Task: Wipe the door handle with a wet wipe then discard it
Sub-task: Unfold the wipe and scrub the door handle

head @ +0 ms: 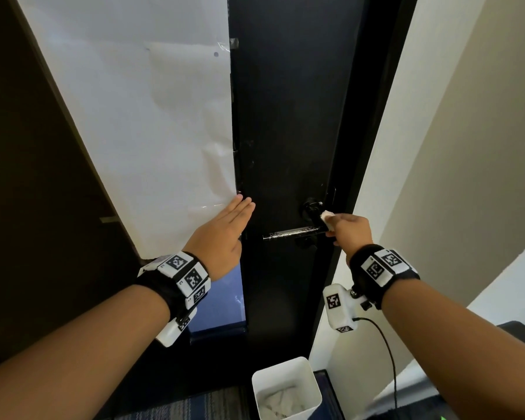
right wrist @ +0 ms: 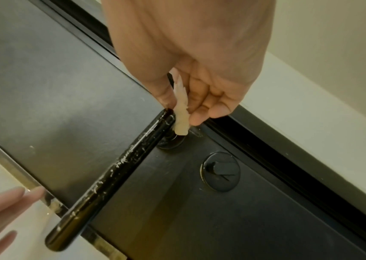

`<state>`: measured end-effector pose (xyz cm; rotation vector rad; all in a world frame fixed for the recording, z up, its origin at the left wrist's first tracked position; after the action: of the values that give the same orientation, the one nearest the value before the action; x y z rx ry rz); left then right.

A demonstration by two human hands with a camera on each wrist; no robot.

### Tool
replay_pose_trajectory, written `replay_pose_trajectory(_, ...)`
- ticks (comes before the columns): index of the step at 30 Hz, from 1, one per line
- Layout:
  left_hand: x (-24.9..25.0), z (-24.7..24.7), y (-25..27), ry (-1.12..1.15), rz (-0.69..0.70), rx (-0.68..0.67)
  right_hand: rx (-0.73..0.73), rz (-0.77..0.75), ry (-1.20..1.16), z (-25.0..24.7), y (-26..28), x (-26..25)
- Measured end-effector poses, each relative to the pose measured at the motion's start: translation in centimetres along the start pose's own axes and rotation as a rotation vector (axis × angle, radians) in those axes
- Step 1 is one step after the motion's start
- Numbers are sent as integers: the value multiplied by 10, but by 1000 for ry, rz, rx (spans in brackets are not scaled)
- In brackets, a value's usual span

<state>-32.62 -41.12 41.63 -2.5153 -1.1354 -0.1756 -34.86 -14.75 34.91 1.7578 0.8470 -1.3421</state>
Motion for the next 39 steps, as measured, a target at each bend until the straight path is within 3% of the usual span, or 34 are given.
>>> replay_pose_trajectory(6, 7, -1, 2, 12, -6, -1, 20, -22, 16, -17, 16, 6)
replay_pose_trajectory(10, 7, -4, 1, 31, -3, 14, 166, -379, 261, -25, 34, -45)
replay_pose_trajectory(13, 6, -4, 1, 36, -8, 15, 184, -617, 504, -5, 38, -75)
replay_pose_trajectory(19, 4, -7, 5, 17, -29, -2, 149, -809, 843, 28, 30, -83)
replay_pose_trajectory(22, 0, -9, 7, 13, -20, 6, 194, -792, 917, 32, 27, -84)
replay_pose_trajectory(25, -4, -8, 8, 14, -27, 4, 195, -625, 920, 25, 18, -78)
replay_pose_trajectory(34, -6, -7, 7, -2, -45, -2, 65, -162, 463, -2, -1, -27)
replay_pose_trajectory(39, -6, -4, 4, -18, -17, 7, 132, -198, 336, -21, 6, -19)
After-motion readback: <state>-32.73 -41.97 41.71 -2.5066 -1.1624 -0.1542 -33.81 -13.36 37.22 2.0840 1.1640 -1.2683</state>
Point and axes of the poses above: each hand's wrist, its own y-axis away from the middle knuckle, its own z-axis out of the palm, x = y × z, the point moved 8 cm from there along -y, towards the middle knuckle, and after that the axes turned 5 degrees about z, right-handed, at the moved point
